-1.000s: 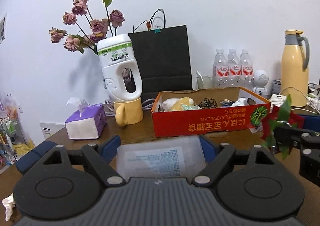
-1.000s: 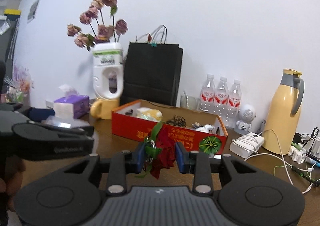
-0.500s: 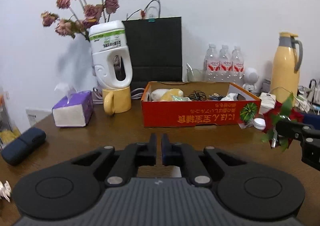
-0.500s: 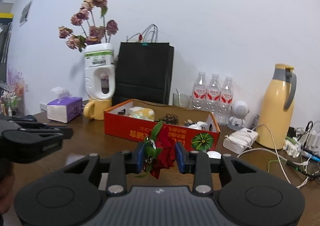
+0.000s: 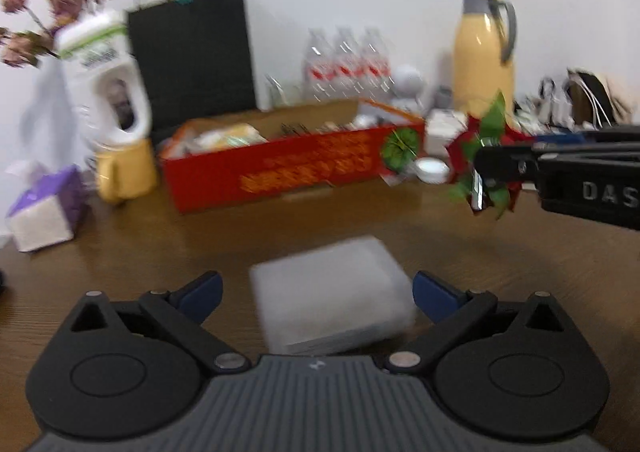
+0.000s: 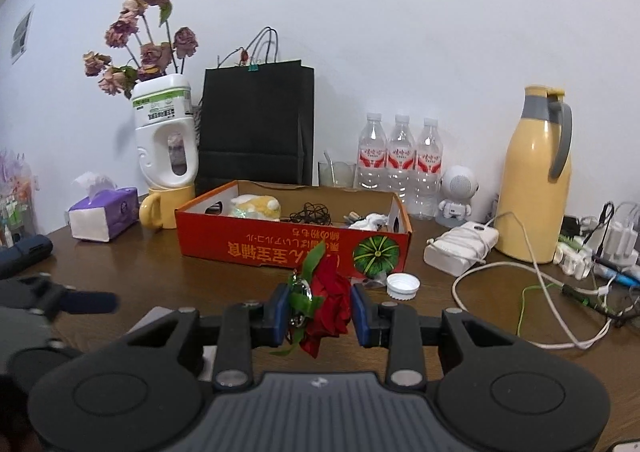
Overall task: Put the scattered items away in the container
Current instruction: 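Carry the white plastic box into the box with the left gripper while the right gripper drops the ornament there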
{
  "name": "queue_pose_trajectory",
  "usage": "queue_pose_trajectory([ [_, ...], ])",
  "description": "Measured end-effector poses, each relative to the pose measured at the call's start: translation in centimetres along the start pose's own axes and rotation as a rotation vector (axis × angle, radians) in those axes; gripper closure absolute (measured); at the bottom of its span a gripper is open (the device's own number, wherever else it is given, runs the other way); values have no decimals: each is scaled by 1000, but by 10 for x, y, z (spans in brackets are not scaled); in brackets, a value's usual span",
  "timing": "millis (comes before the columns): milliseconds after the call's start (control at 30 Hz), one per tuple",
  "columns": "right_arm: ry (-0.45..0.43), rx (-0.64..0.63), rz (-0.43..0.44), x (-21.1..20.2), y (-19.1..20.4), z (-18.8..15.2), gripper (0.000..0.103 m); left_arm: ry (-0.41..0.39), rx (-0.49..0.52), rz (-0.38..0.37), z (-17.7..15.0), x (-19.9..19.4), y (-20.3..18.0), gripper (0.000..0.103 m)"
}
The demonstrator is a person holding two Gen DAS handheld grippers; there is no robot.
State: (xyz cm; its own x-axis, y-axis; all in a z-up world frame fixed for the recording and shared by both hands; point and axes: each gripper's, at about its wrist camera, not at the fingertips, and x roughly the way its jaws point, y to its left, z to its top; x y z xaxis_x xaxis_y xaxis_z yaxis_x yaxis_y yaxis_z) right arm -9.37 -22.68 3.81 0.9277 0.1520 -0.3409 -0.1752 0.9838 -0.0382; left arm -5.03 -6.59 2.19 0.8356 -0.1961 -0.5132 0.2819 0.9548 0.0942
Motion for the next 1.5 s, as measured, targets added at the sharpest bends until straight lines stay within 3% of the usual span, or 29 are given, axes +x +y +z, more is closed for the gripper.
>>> queue_pose_trajectory([
  [100, 1, -20, 0, -3, 1, -1, 72, 53, 20, -3, 0, 16, -9, 0],
  [167, 10, -17, 3, -4, -1, -3, 72, 79, -27, 4, 0, 25, -5, 0],
  [200, 18, -17, 5, -3, -1, -4, 72, 92, -60, 2, 1, 27, 0, 10],
  [267, 39, -16, 8, 2, -2, -7, 72, 104, -121, 5, 3, 31, 12, 15],
  [333, 67, -6, 10, 7, -3, -11, 72, 107, -101, 34, 4, 30, 17, 16],
  [467, 98, 10, 31, 13, -4, -14, 72, 9, -84, 81, 14, 4, 34, 19],
  [600, 80, 4, 57, 24, 1, -3, 72, -115, -130, 123, 42, -14, 57, 20],
  [700, 19, -5, 71, 41, -2, 29, 72, -181, -141, 143, 83, -1, 72, 20],
  [800, -14, 14, 89, 67, -13, 74, 72, -222, -153, 112, 134, 23, 87, 20],
  [867, -8, 45, 122, 92, -24, 107, 72, -182, -164, 74, 168, 49, 97, 20],
  [933, 37, 60, 142, 126, -33, 141, 72, -88, -177, 26, 197, 84, 106, 20],
  [1100, 265, 41, 142, 220, -48, 189, 72, 64, -148, 26, 236, 159, 101, 19],
  [1233, 411, 83, 105, 287, -60, 192, 72, 169, -181, 53, 245, 213, 105, 19],
  [1400, 556, 111, 78, 344, -69, 171, 72, 253, -189, 58, 237, 256, 112, 19],
  [1500, 613, 122, 72, 365, -74, 162, 69, 300, -227, 13, 237, 273, 120, 18],
])
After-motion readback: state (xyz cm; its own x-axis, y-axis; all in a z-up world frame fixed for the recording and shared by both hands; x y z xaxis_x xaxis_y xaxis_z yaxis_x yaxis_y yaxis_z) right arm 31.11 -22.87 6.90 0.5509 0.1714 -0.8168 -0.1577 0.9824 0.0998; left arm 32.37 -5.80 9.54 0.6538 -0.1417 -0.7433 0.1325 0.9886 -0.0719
